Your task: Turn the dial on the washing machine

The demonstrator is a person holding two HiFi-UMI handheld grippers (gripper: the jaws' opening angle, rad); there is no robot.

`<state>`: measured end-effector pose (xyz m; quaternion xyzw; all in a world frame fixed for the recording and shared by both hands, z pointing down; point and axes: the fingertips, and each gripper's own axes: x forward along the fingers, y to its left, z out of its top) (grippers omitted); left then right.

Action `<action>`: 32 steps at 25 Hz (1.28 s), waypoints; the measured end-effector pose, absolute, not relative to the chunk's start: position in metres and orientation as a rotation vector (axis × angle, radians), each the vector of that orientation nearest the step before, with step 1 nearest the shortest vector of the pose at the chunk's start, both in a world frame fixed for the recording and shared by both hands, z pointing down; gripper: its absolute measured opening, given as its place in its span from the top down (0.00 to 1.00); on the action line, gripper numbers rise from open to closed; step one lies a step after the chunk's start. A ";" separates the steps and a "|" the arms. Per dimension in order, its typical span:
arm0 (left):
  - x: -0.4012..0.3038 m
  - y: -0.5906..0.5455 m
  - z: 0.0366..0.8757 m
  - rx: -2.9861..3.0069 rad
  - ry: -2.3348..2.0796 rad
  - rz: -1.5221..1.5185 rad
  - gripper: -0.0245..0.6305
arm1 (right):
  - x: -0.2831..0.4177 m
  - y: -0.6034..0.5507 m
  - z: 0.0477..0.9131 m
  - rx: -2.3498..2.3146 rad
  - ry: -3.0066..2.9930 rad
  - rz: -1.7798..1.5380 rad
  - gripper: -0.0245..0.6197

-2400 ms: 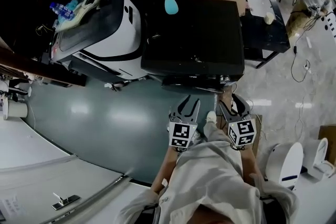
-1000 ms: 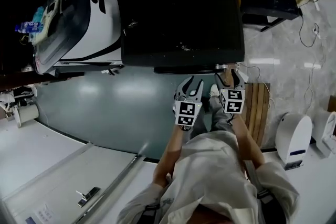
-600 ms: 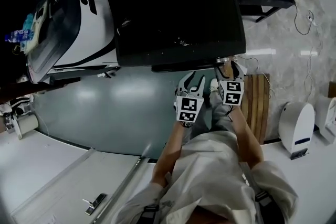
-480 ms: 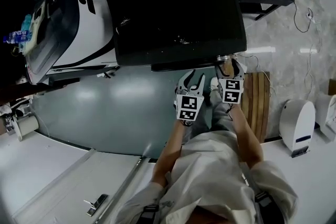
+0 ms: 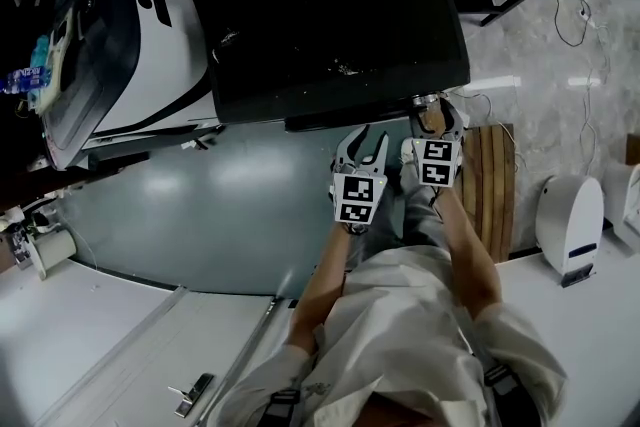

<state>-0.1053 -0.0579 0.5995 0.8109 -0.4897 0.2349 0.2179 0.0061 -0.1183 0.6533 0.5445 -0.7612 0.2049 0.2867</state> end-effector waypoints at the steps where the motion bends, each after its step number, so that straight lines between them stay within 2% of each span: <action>1: -0.106 -0.057 0.600 2.246 -1.354 0.652 0.74 | 0.007 -0.119 0.655 1.455 -2.026 0.540 0.51; 8: -0.109 -0.055 0.600 2.252 -1.345 0.655 0.74 | 0.005 -0.119 0.659 1.469 -2.017 0.548 0.54; 32: -0.106 -0.051 0.605 2.253 -1.323 0.669 0.74 | 0.009 -0.120 0.661 1.537 -2.153 0.854 0.55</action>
